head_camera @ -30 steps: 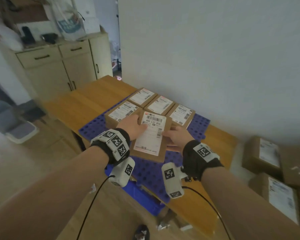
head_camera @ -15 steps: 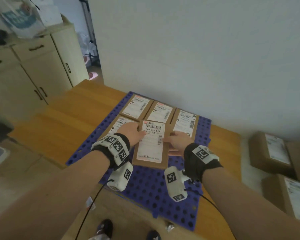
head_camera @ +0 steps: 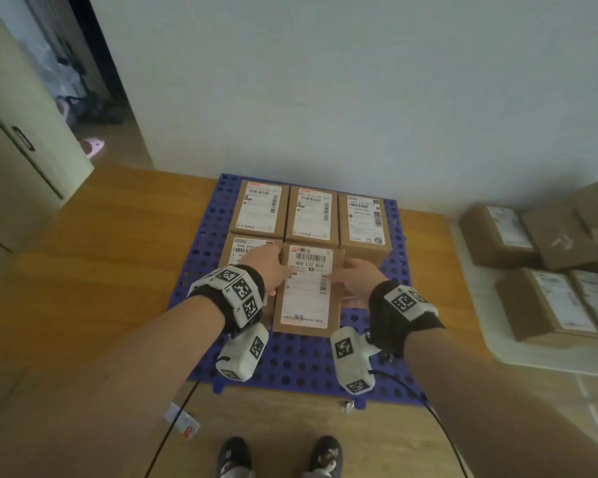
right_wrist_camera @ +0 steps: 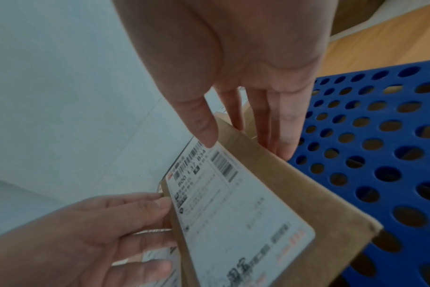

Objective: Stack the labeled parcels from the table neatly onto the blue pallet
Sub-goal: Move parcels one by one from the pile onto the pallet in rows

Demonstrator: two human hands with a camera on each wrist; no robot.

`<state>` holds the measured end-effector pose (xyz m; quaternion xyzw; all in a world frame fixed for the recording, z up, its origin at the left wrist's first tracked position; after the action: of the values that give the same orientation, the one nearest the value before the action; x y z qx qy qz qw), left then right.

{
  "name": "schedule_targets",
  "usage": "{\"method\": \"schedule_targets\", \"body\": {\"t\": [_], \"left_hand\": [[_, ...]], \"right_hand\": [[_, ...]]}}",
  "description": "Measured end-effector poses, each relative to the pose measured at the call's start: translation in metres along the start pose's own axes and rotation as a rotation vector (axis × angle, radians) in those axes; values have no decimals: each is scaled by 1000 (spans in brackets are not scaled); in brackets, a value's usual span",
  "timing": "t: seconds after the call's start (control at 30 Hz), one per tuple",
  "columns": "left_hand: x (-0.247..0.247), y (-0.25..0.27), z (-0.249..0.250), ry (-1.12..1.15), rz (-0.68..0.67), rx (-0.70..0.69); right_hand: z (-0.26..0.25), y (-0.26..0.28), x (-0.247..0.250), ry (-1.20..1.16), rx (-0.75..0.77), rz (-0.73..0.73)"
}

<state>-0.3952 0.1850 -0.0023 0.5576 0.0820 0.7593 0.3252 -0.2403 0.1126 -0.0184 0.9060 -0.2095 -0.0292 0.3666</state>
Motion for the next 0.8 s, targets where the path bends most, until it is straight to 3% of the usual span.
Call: {"method": "schedule_targets", "body": {"t": [0.33, 0.43, 0.57, 0.67, 0.8], "left_hand": [[7, -10, -9, -128, 4, -128], [10, -15, -15, -147, 65, -106], [18, -21, -33, -193, 223, 24], [16, -28, -47, -180, 142, 90], [15, -31, -52, -151, 95, 63]], "right_hand": [[-1, -3, -8, 150, 36, 82], [0, -4, -8, 186, 19, 77], [-1, -8, -6, 210, -21, 75], [-1, -12, -8, 211, -27, 71], [-4, -16, -9, 226, -25, 62]]}}
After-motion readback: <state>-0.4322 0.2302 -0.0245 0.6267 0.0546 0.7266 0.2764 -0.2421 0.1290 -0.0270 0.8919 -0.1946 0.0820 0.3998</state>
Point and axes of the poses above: each hand's wrist, its own y-axis away from the middle knuckle, its own x-axis out of the back of the hand, z = x × y, the point moved 3 cm from there along -y, towards the middle knuckle, and after that the axes turned 15 degrees about -y, right-handed, at the moved point
